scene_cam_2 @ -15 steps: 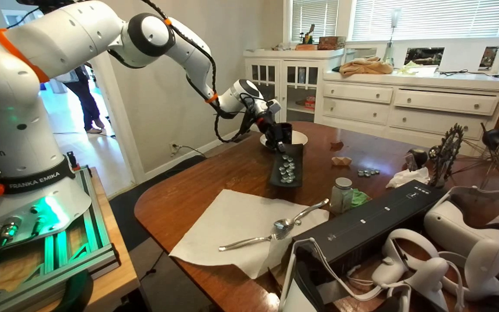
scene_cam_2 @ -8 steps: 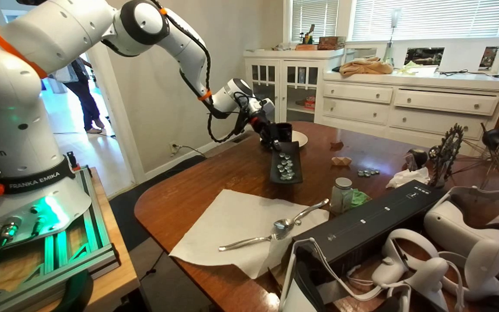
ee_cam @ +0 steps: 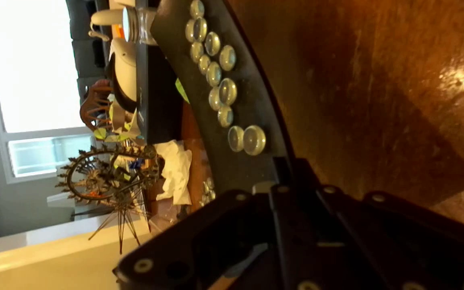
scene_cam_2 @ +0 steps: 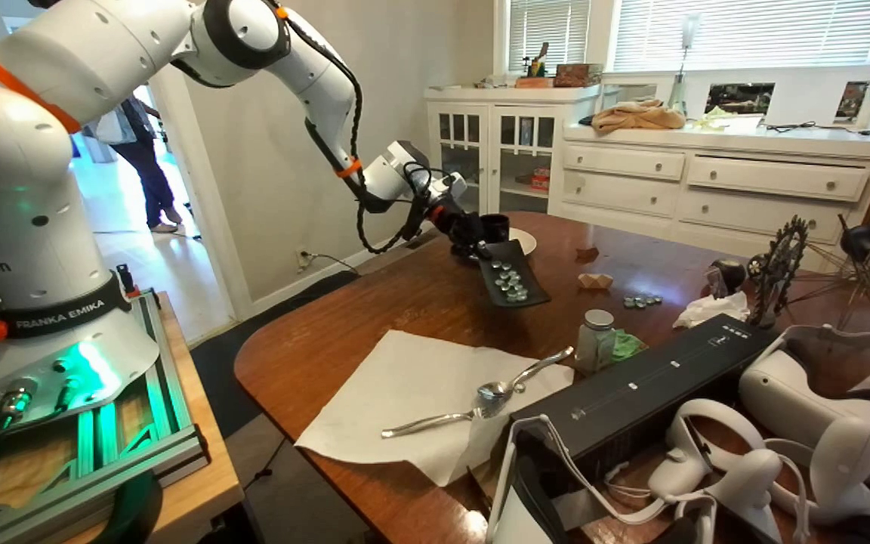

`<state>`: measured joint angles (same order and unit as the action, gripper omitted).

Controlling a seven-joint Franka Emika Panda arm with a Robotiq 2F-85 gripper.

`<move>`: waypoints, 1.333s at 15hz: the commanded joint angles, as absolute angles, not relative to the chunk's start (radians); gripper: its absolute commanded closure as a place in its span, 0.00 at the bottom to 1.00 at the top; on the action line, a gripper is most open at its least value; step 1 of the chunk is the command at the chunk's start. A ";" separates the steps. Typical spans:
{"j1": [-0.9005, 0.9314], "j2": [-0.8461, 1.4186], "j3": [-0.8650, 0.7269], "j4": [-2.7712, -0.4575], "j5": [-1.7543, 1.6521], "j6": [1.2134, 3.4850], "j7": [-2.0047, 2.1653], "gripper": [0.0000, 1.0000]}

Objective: Move the black plate backwards

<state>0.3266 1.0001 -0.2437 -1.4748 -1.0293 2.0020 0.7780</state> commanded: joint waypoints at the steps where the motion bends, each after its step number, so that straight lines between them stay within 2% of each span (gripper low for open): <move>1: 0.308 0.910 -0.216 -1.603 -1.165 2.062 0.848 0.98; 7: 0.202 0.805 -0.146 -1.710 -1.132 2.039 0.875 0.98; 12: 0.136 0.827 -0.127 -1.678 -1.149 2.049 0.872 0.98; 20: 0.141 0.871 -0.096 -1.625 -1.167 2.059 0.849 0.98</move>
<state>0.1405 0.8466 -0.1090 -1.6522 -1.1343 2.0506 0.8563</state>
